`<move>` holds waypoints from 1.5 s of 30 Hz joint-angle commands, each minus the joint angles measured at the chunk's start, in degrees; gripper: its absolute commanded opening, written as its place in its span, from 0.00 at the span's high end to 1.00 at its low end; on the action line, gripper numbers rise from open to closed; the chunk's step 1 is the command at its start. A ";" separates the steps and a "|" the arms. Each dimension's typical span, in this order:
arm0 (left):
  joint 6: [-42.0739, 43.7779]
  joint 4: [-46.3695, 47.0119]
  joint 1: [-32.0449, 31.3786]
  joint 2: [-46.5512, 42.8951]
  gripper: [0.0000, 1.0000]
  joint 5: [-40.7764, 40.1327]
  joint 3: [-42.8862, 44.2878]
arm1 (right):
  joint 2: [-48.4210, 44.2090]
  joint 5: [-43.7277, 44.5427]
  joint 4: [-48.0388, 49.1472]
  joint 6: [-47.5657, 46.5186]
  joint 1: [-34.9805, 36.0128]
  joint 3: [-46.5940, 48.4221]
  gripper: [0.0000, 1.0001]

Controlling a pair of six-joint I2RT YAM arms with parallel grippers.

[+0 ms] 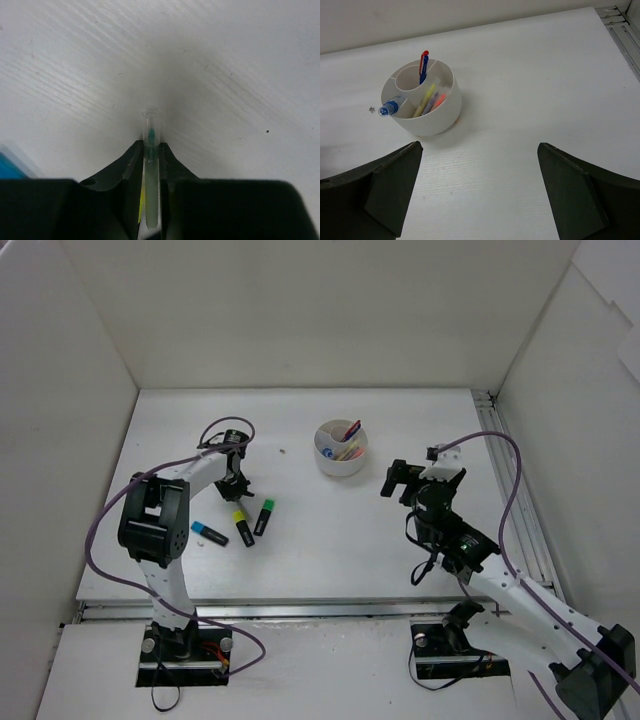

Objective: Sort the stationery into containers
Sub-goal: Pick up the pen from the center of the board.

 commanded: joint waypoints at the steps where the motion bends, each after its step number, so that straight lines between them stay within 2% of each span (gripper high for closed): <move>1: -0.48 -0.62 -0.70 -0.49 0.91 -0.51 3.37 | -2.22 2.86 0.24 1.64 0.14 -0.15 0.02; 2: -0.30 -0.45 -0.70 -0.58 1.00 -0.33 3.37 | -2.66 2.78 0.06 1.46 0.23 -0.15 0.02; 8: 2.86 2.54 -1.23 -2.51 1.00 -0.24 4.07 | -4.16 -1.53 -1.52 -0.65 0.40 0.02 0.02; 11: 6.89 4.56 -1.23 -4.44 1.00 1.42 5.21 | -4.16 -6.44 -1.43 -3.36 0.32 0.73 0.02; 12: 8.64 5.87 -1.23 -6.36 1.00 2.56 4.60 | -4.08 -11.06 -0.65 -4.59 0.49 0.73 0.02; 15: 18.65 16.75 -2.28 -12.50 1.00 13.43 -0.21 | -2.85 -18.21 0.24 -6.88 0.32 1.52 0.02; 16: 21.12 22.09 -2.28 -14.19 1.00 19.65 -1.89 | -1.71 -18.67 0.33 -6.54 0.32 1.78 0.02; 19: 29.39 28.62 -4.74 -19.82 1.00 27.24 -6.20 | -0.30 -19.72 1.03 -5.92 0.58 2.49 0.02; 23: 40.18 34.33 -8.87 -26.92 1.00 32.96 -11.55 | -0.03 -23.93 6.64 -4.61 0.58 1.43 0.02; 27: 45.92 39.62 -11.85 -31.51 1.00 44.64 -15.96 | 2.86 -29.55 8.77 -2.50 0.49 3.71 0.02; 31: 49.17 39.46 -13.79 -33.98 1.00 49.32 -17.37 | 6.03 -39.92 7.89 -1.88 0.49 6.35 0.02; 33: 50.67 38.23 -15.11 -35.12 1.00 50.12 -17.64 | 7.26 -43.00 7.88 0.75 0.58 6.88 0.02; 38: 52.96 38.14 -18.71 -37.66 1.00 46.17 -19.13 | 8.75 -43.01 11.30 11.03 0.58 5.92 0.03; 45: 53.31 37.87 -20.74 -39.25 1.00 43.54 -19.66 | 13.93 -44.42 16.67 19.03 0.58 5.74 0.14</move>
